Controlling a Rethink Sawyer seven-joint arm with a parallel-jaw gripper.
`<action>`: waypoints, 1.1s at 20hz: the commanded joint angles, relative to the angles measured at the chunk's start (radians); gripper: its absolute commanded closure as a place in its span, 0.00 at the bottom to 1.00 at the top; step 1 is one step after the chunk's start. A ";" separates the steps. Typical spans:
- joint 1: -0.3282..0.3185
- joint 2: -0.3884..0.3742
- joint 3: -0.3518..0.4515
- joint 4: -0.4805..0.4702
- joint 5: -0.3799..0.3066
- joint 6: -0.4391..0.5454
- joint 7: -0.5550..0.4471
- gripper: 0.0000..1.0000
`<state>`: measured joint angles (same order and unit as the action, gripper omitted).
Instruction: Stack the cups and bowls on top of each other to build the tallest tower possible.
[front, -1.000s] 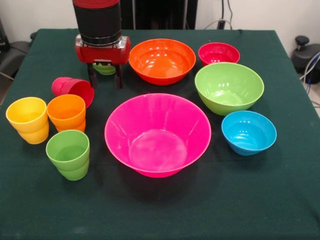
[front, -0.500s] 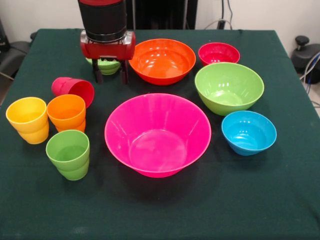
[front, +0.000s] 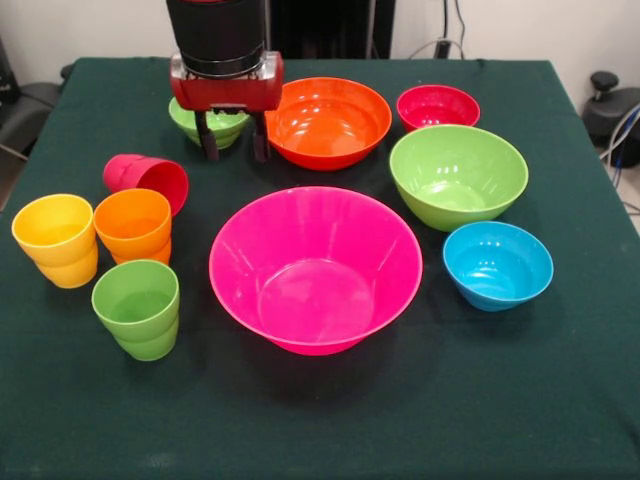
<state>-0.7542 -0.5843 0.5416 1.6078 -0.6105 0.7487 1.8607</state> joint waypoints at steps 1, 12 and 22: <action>0.006 0.028 0.082 -0.095 -0.051 0.116 -0.344 0.00; -0.005 0.048 0.112 -0.176 -0.060 0.201 -0.433 0.00; -0.011 0.047 0.114 -0.206 -0.052 0.251 -0.471 0.00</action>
<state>-0.7646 -0.5688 0.6234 1.4729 -0.6138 0.8794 1.7256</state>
